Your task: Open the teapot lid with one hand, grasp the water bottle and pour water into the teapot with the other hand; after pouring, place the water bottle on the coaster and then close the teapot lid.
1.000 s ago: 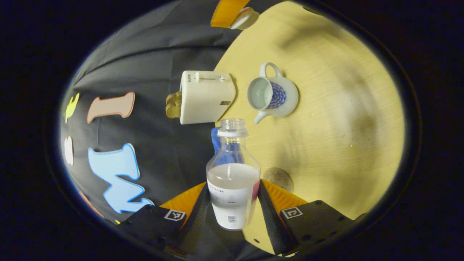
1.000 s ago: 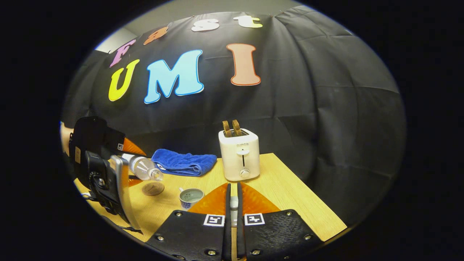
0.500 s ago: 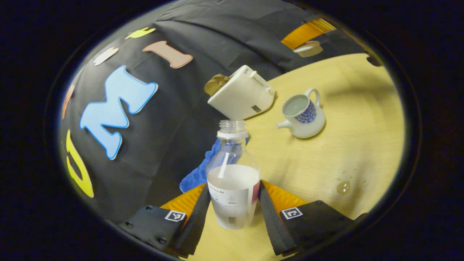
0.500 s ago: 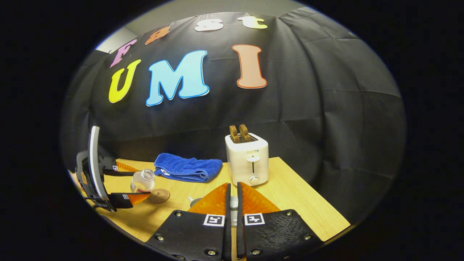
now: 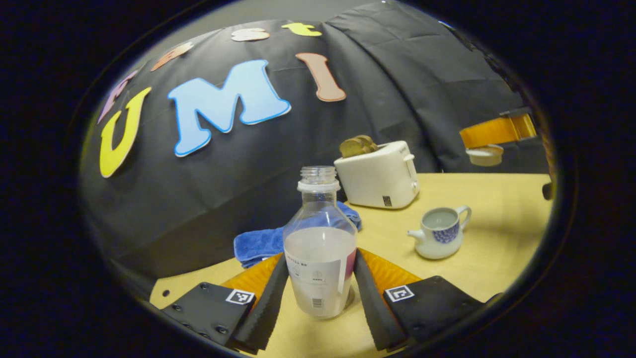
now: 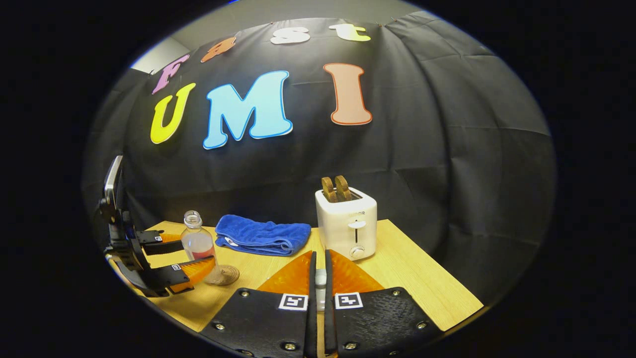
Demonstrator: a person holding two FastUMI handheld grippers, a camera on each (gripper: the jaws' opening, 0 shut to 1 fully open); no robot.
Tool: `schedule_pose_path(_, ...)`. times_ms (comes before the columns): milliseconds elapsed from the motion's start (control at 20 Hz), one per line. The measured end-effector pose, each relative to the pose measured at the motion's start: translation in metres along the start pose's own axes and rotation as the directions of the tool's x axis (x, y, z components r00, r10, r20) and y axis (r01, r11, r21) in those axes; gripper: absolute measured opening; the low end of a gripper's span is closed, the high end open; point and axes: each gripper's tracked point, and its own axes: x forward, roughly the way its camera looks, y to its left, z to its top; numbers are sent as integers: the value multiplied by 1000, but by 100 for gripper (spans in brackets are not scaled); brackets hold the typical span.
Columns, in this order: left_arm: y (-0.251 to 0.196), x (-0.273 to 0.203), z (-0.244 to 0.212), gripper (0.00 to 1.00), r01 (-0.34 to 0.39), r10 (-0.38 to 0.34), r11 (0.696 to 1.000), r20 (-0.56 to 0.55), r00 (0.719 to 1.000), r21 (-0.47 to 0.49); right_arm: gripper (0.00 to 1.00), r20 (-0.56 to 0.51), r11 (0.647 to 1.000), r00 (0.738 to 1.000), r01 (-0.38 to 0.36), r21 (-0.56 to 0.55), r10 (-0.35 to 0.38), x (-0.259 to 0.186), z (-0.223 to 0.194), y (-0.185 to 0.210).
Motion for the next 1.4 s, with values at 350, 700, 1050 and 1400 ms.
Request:
schedule_pose_path(350, 16, 20, -6, 82, -78, 81, 985, 14, 997, -155, 5, 3, 1000, 1000, -25, 5, 25, 1, 0, 8)
schedule_pose_path(700, 15, 23, -10, 82, -84, 92, 968, 20, 996, -238, 6, 4, 999, 999, -37, -4, 37, 2, -1, 14)
schedule_pose_path(1050, 20, 24, -10, 85, -113, 118, 973, 14, 993, -202, 6, -7, 999, 999, -40, -13, 39, 5, -5, 17)
schedule_pose_path(1400, 22, 17, -9, 100, -121, 128, 965, 13, 992, -235, 6, -6, 998, 998, -57, -15, 57, 11, -6, 26)
